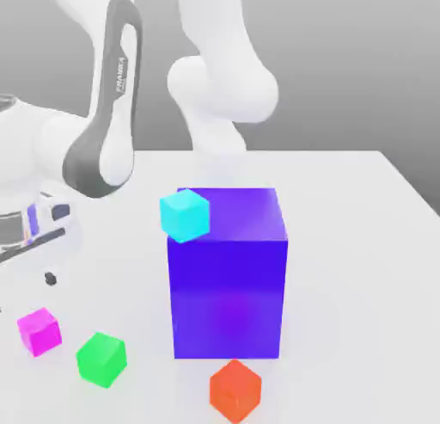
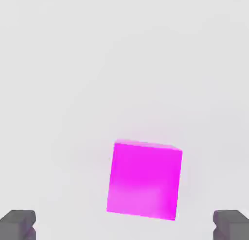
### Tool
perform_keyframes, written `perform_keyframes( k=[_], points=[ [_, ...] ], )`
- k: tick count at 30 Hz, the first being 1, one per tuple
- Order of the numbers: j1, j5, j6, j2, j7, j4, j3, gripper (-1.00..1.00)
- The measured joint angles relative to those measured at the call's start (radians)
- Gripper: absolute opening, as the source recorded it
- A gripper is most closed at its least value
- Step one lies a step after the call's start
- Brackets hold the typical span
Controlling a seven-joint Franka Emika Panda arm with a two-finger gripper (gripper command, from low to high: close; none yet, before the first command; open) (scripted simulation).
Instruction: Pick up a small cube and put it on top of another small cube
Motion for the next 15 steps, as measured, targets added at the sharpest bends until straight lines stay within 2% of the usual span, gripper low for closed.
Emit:
perform_keyframes(
  k=[5, 6, 12, 15],
  points=[
    [0.019, -0.016, 0.119, 0.150, 0.023, 0.027, -0.027, 0.00],
    [0.023, -0.019, 0.134, 0.170, 0.026, 0.031, -0.032, -1.00],
    [0.026, -0.022, 0.144, 0.179, 0.027, 0.032, -0.036, -1.00],
    [0.015, -0.006, 0.098, 0.120, 0.018, 0.022, -0.022, -1.00]
  ],
)
